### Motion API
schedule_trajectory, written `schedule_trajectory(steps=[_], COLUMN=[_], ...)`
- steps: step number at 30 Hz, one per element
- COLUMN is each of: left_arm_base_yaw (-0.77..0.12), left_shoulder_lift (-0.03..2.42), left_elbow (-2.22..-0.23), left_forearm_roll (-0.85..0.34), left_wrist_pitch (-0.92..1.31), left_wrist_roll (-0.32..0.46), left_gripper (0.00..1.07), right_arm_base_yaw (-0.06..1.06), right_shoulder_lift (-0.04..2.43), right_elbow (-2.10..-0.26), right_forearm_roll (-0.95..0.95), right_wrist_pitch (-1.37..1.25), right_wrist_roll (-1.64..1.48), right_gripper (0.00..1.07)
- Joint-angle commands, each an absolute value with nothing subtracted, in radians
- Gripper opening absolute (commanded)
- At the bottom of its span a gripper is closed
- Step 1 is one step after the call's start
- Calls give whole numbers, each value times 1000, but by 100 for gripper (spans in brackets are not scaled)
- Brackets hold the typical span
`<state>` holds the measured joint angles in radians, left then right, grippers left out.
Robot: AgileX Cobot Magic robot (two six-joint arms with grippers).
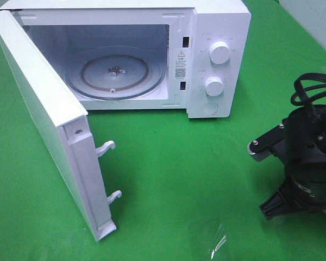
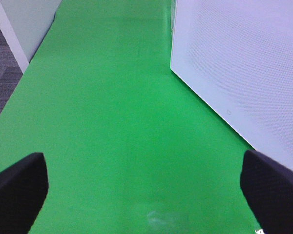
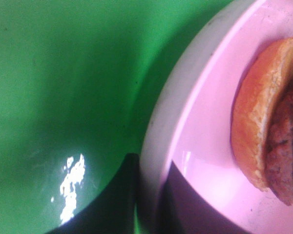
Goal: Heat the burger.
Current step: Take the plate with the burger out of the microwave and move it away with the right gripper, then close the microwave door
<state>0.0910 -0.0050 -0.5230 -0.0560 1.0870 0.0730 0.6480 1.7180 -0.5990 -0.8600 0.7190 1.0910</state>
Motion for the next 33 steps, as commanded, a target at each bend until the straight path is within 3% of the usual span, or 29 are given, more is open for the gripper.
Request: schedule_trajectory(steps=[1,4,6,7,8,15,24,33], left_arm_base_yaw=[94,94,94,94,94,94,94,94], left_shoulder_lift=[-8,-8,-8,-8,-8,-8,-8,-8], left_elbow=[-520,-520,-520,-520,-520,-520,-520,-520], left_forearm_roll=[-52,-52,-52,-52,-52,-52,-52,-52], left_wrist_pitch=[1070,1070,1070,1070,1070,1070,1070,1070], left_wrist_roll=[73,73,73,73,73,73,73,73], left_gripper=[100,100,100,100,100,100,100,100], right_arm_base_yaw=[612,611,611,611,611,611,611,611], right_shoulder_lift=[1738,1738,1738,1738,1737,1710,1495,1298], right_elbow=[-607,-607,-607,-607,-607,-620,-651,-651], right_forearm_roll=[-901,-903,-901,-901,-896,-854,-659,-431], right_wrist_pitch=[760,761,739,739,721,704,570,548], right_wrist_roll=[1198,1213,1212,1212,1212,1179,893,553], right_gripper=[7,12,23,23,32,47,53,83])
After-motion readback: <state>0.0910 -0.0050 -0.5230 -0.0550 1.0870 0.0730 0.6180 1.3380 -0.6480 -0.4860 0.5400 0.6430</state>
